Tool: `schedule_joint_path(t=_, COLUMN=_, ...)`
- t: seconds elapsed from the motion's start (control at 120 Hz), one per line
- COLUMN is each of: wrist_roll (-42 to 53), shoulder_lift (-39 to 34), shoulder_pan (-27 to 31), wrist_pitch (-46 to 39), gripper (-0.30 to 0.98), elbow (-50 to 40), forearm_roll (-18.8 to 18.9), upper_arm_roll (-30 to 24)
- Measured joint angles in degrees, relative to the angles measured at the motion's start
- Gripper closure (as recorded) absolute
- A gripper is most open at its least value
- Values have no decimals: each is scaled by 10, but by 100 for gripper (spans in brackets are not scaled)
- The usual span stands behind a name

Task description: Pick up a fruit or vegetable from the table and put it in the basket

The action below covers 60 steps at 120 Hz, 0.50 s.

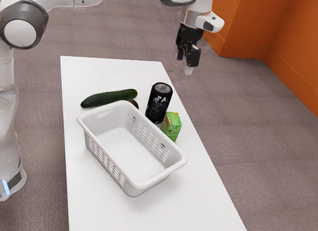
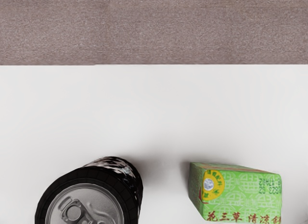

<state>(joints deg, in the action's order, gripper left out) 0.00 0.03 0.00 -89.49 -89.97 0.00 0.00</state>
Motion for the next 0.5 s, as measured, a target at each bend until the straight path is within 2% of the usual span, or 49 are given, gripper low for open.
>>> schedule_joint_path(t=0.05, wrist_roll=4, shoulder_lift=14, shoulder_pan=-55, wrist_pitch=14, gripper=0, elbow=84, forearm_roll=-3, upper_arm_roll=57)
schedule_joint_path(t=0.125, wrist_roll=10, shoulder_lift=21, shoulder_pan=-73, wrist_pitch=29, gripper=0, elbow=126, forearm_roll=-5, upper_arm_roll=84)
schedule_joint_path(t=0.283, wrist_roll=21, shoulder_lift=21, shoulder_pan=-33, wrist_pitch=48, gripper=0, elbow=144, forearm_roll=-7, upper_arm_roll=94)
schedule_joint_path(t=0.408, wrist_roll=27, shoulder_lift=14, shoulder_pan=4, wrist_pitch=78, gripper=0, elbow=250, forearm_roll=-7, upper_arm_roll=97)
schedule_joint_path(t=0.5, wrist_roll=31, shoulder_lift=8, shoulder_pan=6, wrist_pitch=95, gripper=0, elbow=275, forearm_roll=1, upper_arm_roll=119)
